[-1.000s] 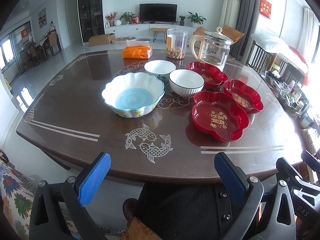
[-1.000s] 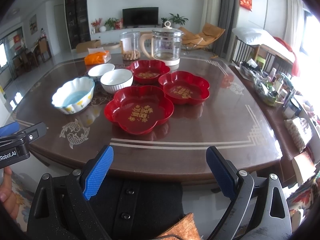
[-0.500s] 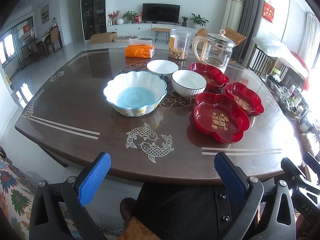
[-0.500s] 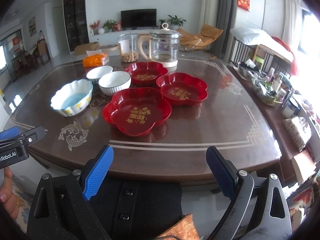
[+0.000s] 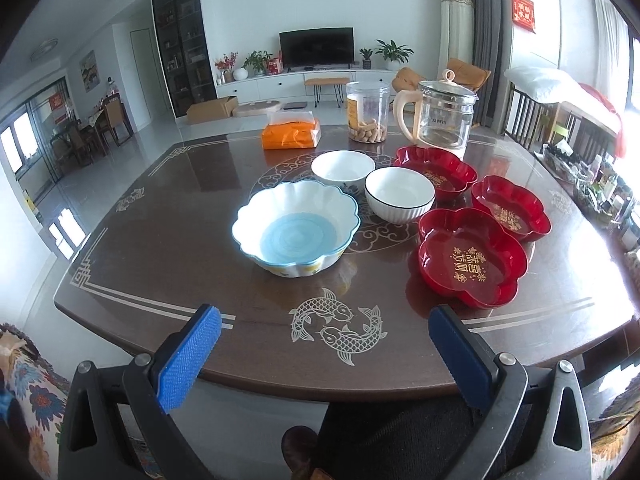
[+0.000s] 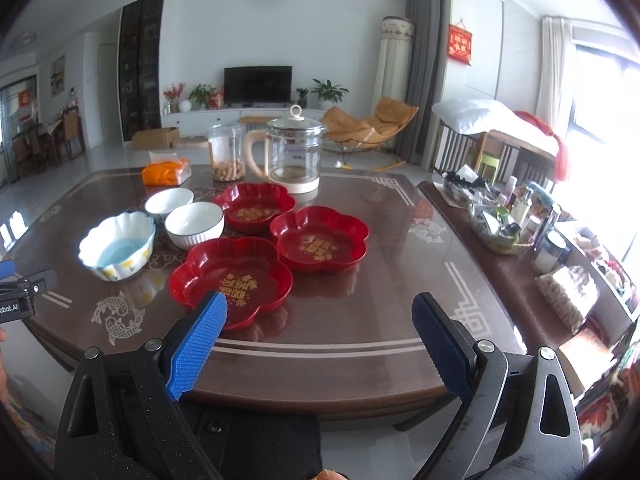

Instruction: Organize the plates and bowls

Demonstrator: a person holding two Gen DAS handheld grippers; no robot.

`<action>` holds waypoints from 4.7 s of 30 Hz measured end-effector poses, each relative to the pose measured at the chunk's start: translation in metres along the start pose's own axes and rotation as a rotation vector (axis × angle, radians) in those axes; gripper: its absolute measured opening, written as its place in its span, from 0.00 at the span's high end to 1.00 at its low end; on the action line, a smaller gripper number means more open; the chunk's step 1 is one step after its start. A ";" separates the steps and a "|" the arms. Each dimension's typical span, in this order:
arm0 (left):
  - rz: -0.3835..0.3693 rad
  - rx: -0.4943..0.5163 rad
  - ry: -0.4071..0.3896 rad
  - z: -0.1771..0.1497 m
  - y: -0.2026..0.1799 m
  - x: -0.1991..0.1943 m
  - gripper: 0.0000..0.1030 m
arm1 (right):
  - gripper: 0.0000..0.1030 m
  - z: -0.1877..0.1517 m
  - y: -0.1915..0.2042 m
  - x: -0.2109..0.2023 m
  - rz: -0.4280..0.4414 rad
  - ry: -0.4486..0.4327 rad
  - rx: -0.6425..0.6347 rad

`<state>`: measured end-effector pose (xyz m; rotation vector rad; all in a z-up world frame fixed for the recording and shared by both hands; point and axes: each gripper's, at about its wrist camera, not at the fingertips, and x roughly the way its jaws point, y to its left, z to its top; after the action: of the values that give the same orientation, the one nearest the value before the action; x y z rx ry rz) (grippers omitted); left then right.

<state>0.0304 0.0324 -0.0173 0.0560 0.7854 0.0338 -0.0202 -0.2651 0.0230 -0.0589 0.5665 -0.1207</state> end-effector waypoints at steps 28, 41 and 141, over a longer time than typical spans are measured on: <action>-0.026 -0.066 -0.015 0.029 -0.036 0.026 0.00 | 0.07 0.030 -0.010 0.064 -0.057 0.040 0.018; 0.025 0.030 0.008 0.007 -0.043 0.045 0.00 | 0.07 0.026 0.005 0.066 -0.093 0.031 -0.056; -0.326 0.159 0.403 0.007 -0.191 0.144 0.90 | 0.89 -0.033 -0.067 0.219 0.259 0.711 0.123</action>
<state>0.1389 -0.1512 -0.1266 0.0723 1.1913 -0.3364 0.1387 -0.3606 -0.1157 0.1848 1.2687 0.0833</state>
